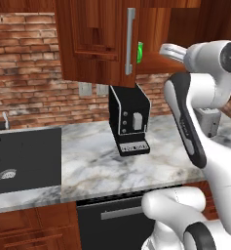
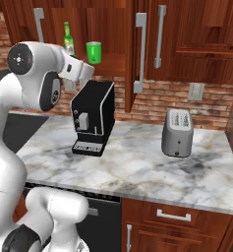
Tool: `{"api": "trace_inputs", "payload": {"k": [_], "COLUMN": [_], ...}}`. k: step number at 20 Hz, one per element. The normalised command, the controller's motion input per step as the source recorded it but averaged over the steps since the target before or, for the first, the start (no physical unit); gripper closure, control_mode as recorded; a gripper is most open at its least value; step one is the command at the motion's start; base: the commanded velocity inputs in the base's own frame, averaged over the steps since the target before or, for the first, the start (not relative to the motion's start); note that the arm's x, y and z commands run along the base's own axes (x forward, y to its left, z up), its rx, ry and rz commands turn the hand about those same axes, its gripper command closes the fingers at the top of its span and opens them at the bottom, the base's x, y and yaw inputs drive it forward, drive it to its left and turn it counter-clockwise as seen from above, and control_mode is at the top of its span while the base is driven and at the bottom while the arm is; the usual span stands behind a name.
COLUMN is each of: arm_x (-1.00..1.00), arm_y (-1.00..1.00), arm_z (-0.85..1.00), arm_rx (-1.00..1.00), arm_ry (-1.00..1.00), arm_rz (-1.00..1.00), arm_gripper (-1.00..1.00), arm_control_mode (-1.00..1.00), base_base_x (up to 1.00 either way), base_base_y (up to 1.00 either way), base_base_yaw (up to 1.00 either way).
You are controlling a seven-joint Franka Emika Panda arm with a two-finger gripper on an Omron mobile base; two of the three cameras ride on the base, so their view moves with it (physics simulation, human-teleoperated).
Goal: Open the cabinet directly in front. Then move the beer and the mug to the dining counter with the jar on it.
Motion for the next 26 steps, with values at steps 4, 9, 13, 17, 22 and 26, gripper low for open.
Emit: {"api": "trace_inputs", "payload": {"k": [4, 9, 13, 17, 22, 26], "arm_x": [0.57, 0.58, 0.49, 0.4, 0.35, 0.06], "arm_y": [0.04, 0.1, 0.15, 0.1, 0.07, 0.0], "arm_z": [-0.06, -0.01, -0.02, -0.04, -0.05, 0.0], "arm_rx": [0.0, 0.01, 0.02, 0.04, 0.02, 0.0], "arm_ry": [0.0, 0.0, 0.0, 0.0, 0.02, 0.0], "arm_rz": [0.08, 0.11, 0.14, 0.18, 0.19, 0.09], "arm_gripper": [-1.0, -1.0, -1.0, -1.0, -1.0, -1.0], "arm_control_mode": [-1.0, -1.0, -1.0, -1.0, -1.0, -1.0], "base_base_x": [0.0, 0.0, 0.0, 0.0, 0.0, 0.0], "base_base_y": [0.0, 0.0, 0.0, 0.0, 0.0, 0.0], "base_base_yaw": [0.0, 0.0, 0.0, 0.0, 0.0, 0.0]}}
